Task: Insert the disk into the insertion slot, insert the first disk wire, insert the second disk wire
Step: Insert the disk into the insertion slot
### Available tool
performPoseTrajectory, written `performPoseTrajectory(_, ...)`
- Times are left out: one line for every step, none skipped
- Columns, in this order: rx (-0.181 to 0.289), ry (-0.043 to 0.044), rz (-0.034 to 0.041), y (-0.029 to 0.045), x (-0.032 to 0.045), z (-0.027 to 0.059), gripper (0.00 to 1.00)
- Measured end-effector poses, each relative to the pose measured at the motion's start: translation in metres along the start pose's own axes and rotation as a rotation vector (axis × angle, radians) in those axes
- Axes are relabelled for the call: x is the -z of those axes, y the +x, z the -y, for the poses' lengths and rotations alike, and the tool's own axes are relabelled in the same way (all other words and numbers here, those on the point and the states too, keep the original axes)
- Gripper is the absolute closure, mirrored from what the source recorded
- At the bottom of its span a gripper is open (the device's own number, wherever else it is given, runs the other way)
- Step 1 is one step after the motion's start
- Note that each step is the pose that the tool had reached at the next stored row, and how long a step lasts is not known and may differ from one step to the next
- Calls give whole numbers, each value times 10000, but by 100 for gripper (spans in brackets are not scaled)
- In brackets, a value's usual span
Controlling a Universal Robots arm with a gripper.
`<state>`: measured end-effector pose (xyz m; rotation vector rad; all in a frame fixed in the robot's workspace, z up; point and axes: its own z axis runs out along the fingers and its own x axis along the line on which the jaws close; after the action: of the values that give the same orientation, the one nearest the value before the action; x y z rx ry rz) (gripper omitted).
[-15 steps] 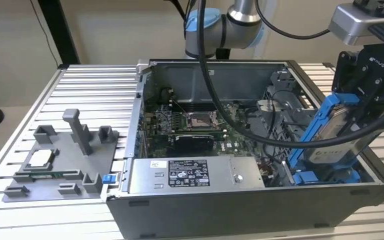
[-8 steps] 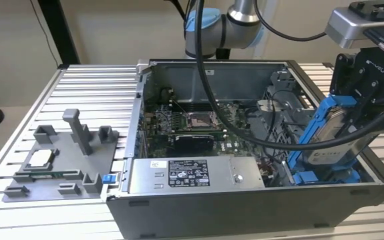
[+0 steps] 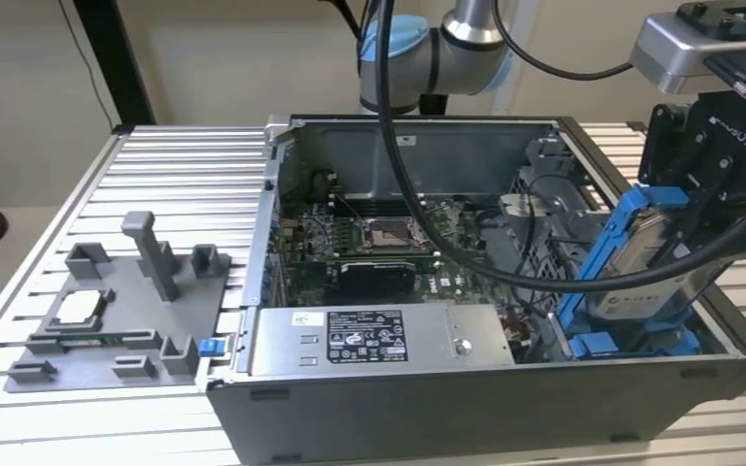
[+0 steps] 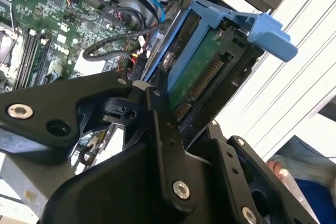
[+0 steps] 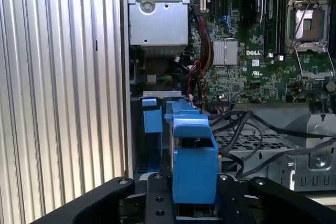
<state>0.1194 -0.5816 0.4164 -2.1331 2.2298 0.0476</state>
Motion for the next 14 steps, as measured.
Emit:
performPoseTrajectory(-2, -22, -1, 0, 2, -1, 100)
performPoseTrajectory(-4, -36, -4, 0, 2, -1, 100)
performPoseTrajectory(-4, -55, -22, 0, 0, 0, 100)
performPoseTrajectory(-3, -55, -46, 0, -5, 0, 100)
performPoseTrajectory(-3, -55, -71, -1, -16, -1, 100)
performPoseTrajectory(-3, -55, -84, -4, -24, -1, 100)
performPoseTrajectory(-2, -55, -86, -5, -33, -1, 100)
performPoseTrajectory(-2, -55, -88, -6, -45, -1, 100)
performPoseTrajectory(-2, -55, -94, -9, -62, -1, 100)
performPoseTrajectory(-2, -55, -94, -10, -80, -2, 100)
performPoseTrajectory(-1, -54, -96, -11, -97, -2, 100)
performPoseTrajectory(-1, -55, -96, -12, -115, -2, 100)
performPoseTrajectory(-2, -55, -95, -11, -134, -3, 100)
performPoseTrajectory(-1, -55, -95, -10, -152, -3, 100)
